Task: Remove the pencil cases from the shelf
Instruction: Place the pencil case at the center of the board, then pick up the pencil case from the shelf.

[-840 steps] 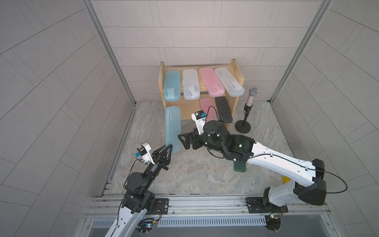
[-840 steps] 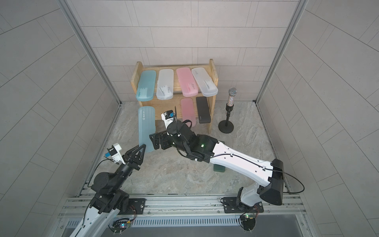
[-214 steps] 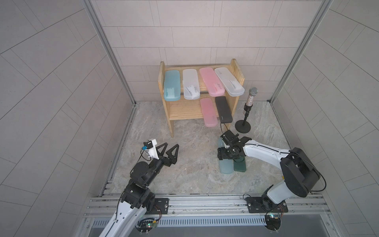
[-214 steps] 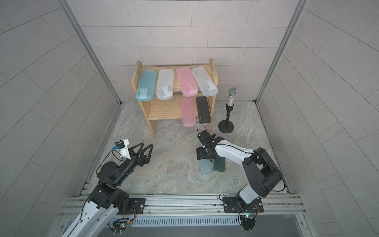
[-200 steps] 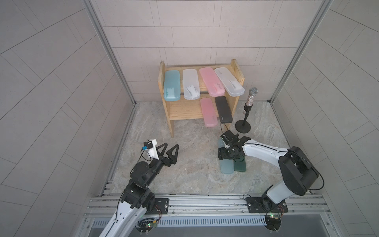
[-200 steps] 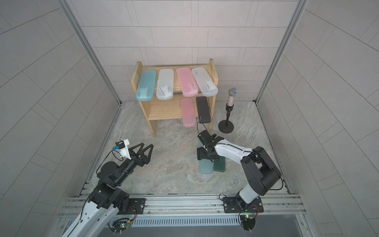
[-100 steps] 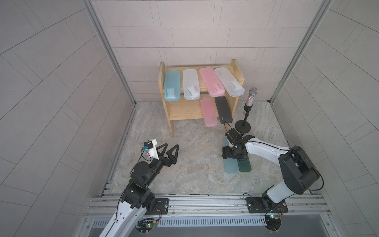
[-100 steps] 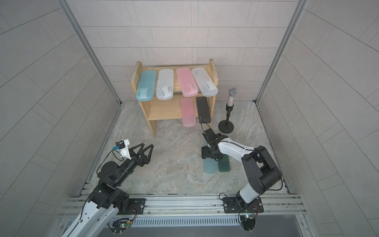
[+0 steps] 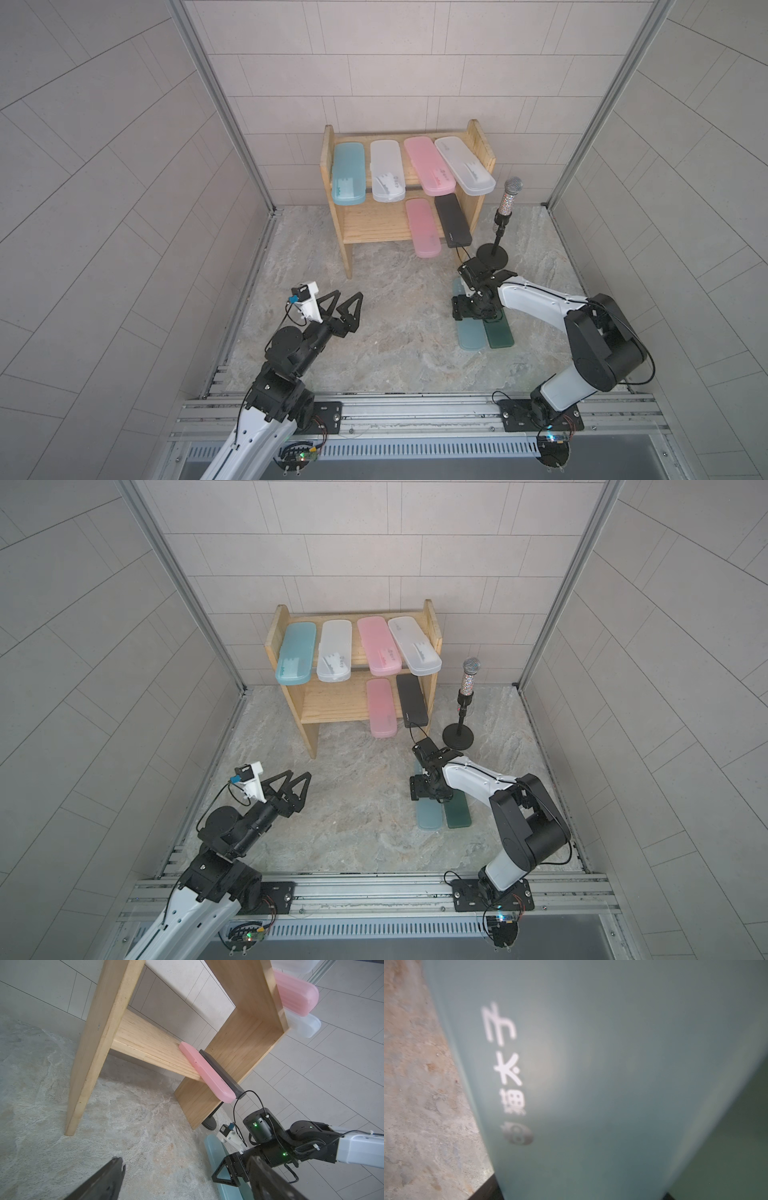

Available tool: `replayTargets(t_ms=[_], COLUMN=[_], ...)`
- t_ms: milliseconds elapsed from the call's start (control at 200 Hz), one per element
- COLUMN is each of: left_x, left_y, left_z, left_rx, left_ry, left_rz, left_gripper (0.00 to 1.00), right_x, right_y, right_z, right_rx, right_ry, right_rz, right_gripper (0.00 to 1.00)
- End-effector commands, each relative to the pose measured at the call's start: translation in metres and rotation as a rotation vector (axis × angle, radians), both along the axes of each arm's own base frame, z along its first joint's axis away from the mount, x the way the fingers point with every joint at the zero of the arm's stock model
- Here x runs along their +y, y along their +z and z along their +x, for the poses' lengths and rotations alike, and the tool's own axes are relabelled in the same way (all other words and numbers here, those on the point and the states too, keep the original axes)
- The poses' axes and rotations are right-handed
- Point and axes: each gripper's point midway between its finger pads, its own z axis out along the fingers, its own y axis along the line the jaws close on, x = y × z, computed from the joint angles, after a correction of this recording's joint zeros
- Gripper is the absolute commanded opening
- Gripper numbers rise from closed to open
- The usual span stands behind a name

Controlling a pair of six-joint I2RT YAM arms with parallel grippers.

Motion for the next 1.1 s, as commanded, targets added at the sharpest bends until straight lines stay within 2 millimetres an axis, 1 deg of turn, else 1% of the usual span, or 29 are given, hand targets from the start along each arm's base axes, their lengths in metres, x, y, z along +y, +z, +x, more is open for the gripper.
replayTargets(t_ms=[0, 140, 225, 320, 435, 500, 560, 570, 585, 665, 751, 831, 911, 956, 971, 981, 1006, 1096], left_x=[0.001, 0.003, 0.003, 0.003, 0.002, 0.001, -0.002, -0.002, -0.003, -0.007, -0.015, -0.033, -0.054, -0.064, -0.067, -0.070, -0.077, -0.097], left_y=[0.015, 0.015, 0.015, 0.017, 0.022, 0.020, 0.019, 0.028, 0.032, 0.033, 0.034, 0.032, 0.030, 0.032, 0.036, 0.032, 0.032, 0.037], left_z=[-0.002, -0.003, -0.003, -0.002, -0.002, -0.001, 0.001, 0.000, 0.001, 0.006, 0.014, 0.025, 0.035, 0.040, 0.040, 0.042, 0.045, 0.052], left_rx=[-0.035, -0.031, -0.026, -0.019, -0.014, -0.001, 0.018, 0.004, 0.002, 0.045, 0.102, 0.173, 0.230, 0.240, 0.230, 0.244, 0.250, 0.263], left_ry=[0.001, 0.009, 0.011, 0.011, 0.010, 0.006, -0.008, -0.010, -0.014, -0.020, -0.044, -0.103, -0.166, -0.178, -0.185, -0.186, -0.190, -0.212], left_rz=[-0.017, -0.015, -0.013, -0.013, -0.027, -0.037, -0.057, -0.069, -0.077, -0.121, -0.171, -0.216, -0.225, -0.231, -0.238, -0.232, -0.230, -0.226], left_gripper=[0.99, 1.00, 1.00, 1.00, 1.00, 1.00, 1.00, 1.00, 1.00, 1.00, 1.00, 1.00, 1.00, 1.00, 1.00, 1.00, 1.00, 1.00], right_x=[0.001, 0.000, 0.000, 0.001, 0.000, -0.001, -0.002, -0.002, -0.002, -0.005, -0.015, -0.028, -0.041, -0.045, -0.047, -0.048, -0.050, -0.057], right_y=[-0.001, -0.003, 0.000, 0.009, 0.028, 0.042, 0.059, 0.063, 0.067, 0.098, 0.134, 0.165, 0.190, 0.199, 0.202, 0.203, 0.207, 0.217], right_z=[0.002, 0.002, 0.003, 0.005, 0.006, 0.006, 0.004, 0.004, 0.002, -0.002, -0.007, -0.013, -0.019, -0.023, -0.023, -0.024, -0.026, -0.027], right_rx=[0.003, 0.000, -0.014, -0.044, -0.089, -0.119, -0.159, -0.168, -0.176, -0.258, -0.369, -0.452, -0.498, -0.509, -0.512, -0.513, -0.516, -0.529], right_ry=[0.010, 0.006, 0.002, -0.002, -0.010, -0.010, -0.013, -0.013, -0.013, -0.017, -0.040, -0.068, -0.097, -0.102, -0.104, -0.105, -0.106, -0.116], right_rz=[-0.012, -0.015, -0.008, 0.002, 0.019, 0.027, 0.043, 0.046, 0.052, 0.089, 0.106, 0.132, 0.147, 0.148, 0.147, 0.148, 0.145, 0.139], right_gripper=[0.75, 0.85, 0.89, 0.94, 0.99, 1.00, 1.00, 1.00, 1.00, 1.00, 1.00, 1.00, 1.00, 1.00, 1.00, 1.00, 1.00, 1.00])
